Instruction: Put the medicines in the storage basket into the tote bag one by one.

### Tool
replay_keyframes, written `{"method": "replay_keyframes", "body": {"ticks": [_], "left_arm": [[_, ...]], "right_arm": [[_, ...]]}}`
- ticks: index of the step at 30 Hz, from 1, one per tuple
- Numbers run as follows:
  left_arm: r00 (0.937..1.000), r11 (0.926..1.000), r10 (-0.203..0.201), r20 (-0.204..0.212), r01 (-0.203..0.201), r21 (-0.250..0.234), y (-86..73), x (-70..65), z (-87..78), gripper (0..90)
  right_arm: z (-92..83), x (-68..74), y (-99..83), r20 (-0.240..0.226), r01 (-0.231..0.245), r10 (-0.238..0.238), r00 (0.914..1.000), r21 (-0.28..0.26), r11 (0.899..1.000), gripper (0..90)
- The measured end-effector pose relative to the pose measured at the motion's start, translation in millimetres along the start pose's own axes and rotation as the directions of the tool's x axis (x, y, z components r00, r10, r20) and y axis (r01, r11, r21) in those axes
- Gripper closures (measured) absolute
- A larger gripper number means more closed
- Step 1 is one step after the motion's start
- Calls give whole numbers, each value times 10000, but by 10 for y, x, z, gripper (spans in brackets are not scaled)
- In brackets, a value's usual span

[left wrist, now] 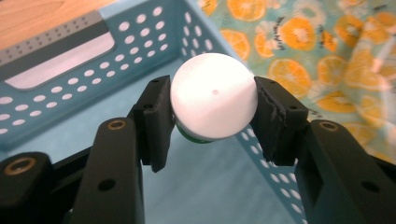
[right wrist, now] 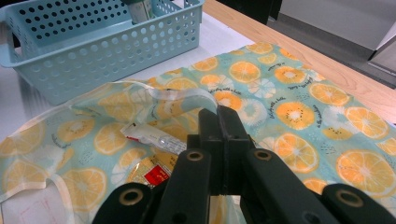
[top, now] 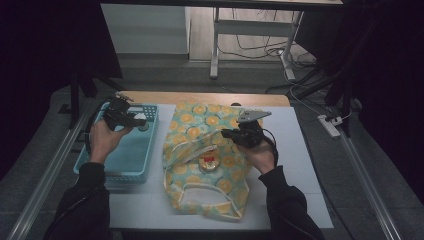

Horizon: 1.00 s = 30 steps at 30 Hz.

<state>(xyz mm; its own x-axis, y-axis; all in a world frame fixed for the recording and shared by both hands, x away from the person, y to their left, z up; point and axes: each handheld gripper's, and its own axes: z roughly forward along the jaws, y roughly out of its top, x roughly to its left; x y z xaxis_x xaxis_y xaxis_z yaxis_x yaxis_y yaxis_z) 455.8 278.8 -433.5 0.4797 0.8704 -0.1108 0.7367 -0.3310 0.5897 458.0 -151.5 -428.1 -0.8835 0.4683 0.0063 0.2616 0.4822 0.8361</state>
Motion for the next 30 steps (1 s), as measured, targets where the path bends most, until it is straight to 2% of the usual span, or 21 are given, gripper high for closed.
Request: {"method": "replay_keyframes", "body": {"ticks": [9, 18, 24, 30], "left_arm": [[9974, 9980, 622, 355, -616, -165, 61, -220, -136, 501], [9879, 9910, 1304, 842, -1272, -418, 101, -516, -176, 502], [9774, 9841, 1753, 1180, -1706, -491, 132, -712, -170, 501], [9615, 9756, 2181, 1673, -2104, -630, 143, -946, -126, 502]], "right_arm": [[2, 8, 4, 1, 14, -14, 10000, -40, 10000, 900], [1, 5, 4, 15, 8, -8, 10000, -47, 10000, 900], [6, -2, -1, 38, -28, 28, 10000, -35, 10000, 900], [8, -12, -6, 66, -34, 34, 10000, -19, 10000, 900]]}}
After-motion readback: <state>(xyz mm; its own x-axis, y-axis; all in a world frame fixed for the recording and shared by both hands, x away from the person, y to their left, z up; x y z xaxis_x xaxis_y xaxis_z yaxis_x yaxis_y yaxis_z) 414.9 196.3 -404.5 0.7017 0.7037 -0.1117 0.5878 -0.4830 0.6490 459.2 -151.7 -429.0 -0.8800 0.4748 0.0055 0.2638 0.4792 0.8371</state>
